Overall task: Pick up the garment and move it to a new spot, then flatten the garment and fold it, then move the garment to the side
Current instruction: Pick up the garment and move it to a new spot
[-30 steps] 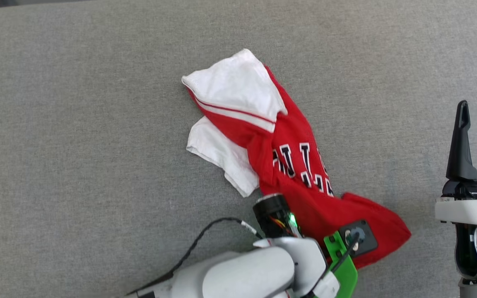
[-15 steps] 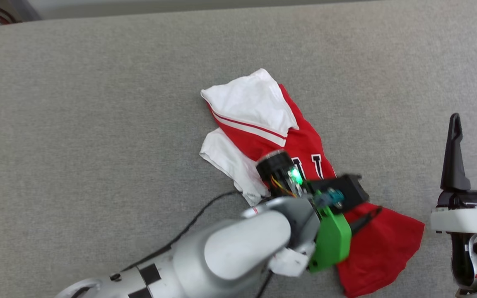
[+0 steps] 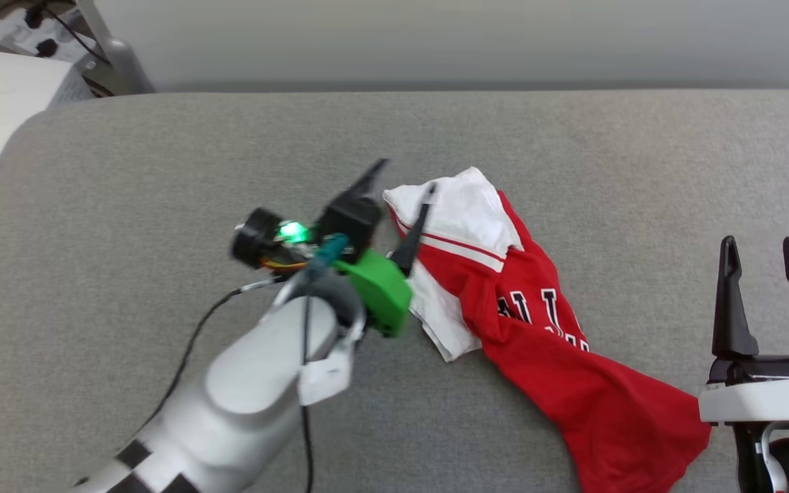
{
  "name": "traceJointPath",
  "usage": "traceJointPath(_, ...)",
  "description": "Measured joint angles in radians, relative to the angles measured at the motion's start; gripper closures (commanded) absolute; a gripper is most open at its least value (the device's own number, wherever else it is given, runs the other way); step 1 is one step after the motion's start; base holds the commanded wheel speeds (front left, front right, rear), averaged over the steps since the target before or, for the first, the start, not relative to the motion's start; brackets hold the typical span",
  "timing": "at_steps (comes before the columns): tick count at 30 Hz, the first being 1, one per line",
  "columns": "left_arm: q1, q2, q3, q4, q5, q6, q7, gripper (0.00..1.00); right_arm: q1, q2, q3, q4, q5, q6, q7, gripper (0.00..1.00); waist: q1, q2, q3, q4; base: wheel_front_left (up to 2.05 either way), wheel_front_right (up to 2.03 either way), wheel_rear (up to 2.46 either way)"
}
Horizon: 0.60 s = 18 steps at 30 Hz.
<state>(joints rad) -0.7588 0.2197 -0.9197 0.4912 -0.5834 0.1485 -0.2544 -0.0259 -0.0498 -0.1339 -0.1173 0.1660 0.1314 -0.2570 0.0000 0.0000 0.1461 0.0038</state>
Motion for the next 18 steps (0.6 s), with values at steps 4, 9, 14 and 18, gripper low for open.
traceJointPath(4,0.089,0.075,0.13,-0.092,0.018,0.071,-0.002,0.0,0.013,0.0,0.011,0.008,0.013,0.0,0.0,0.0,0.0,0.0,-0.025,0.028,0.0,0.0,0.0)
traceJointPath(9,0.25,0.134,0.326,-0.229,0.082,0.143,-0.002,0.0,0.027,0.001,0.026,0.029,0.024,0.0,0.0,0.0,0.0,-0.0001,-0.051,0.054,0.0,0.0,0.0)
traceJointPath(14,0.425,0.135,0.476,-0.314,0.137,0.165,-0.002,0.0,0.036,0.001,0.04,0.05,0.03,0.0,0.0,0.0,-0.0001,0.0,-0.072,0.07,0.0,0.0,0.0)
traceJointPath(18,0.546,0.107,0.575,-0.361,0.183,0.145,-0.002,0.0,0.057,0.001,0.055,0.074,0.034,0.0,0.0,0.0,0.0,0.0,-0.091,0.075,0.0,0.0,0.0)
